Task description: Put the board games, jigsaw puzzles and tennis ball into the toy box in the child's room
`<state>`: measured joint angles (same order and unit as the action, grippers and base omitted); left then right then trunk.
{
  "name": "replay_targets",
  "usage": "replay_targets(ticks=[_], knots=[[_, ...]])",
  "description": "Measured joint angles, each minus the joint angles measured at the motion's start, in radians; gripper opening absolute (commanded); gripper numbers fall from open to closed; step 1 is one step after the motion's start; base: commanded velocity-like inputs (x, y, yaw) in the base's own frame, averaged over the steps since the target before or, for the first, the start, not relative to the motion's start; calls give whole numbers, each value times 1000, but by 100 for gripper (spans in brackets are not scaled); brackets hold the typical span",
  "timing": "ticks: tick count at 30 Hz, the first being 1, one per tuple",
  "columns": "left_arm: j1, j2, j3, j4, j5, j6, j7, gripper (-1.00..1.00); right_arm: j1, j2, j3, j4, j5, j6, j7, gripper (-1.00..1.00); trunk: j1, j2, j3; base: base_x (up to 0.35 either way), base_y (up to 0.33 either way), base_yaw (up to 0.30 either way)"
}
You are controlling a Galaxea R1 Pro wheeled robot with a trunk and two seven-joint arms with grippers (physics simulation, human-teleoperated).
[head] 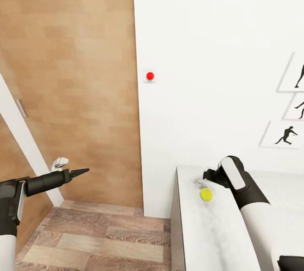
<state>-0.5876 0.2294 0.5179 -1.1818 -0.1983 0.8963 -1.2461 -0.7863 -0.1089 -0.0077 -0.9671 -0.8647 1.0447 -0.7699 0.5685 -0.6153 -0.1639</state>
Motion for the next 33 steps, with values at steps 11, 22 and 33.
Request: replay_targets(ticks=[11,22,33], knots=[[0,0,0,0,0,-1,1,100,0,-5,2,31,2,0,1,100,0,0,-18,1,0,0],[0,0,0,0,0,-1,1,100,-1,-7,1,32,4,-3,1,100,0,0,-36,92,0,0],[0,1,0,-1,0,-2,0,100,0,-6,3,32,4,-8,1,100,0,0,-55,18,0,0]])
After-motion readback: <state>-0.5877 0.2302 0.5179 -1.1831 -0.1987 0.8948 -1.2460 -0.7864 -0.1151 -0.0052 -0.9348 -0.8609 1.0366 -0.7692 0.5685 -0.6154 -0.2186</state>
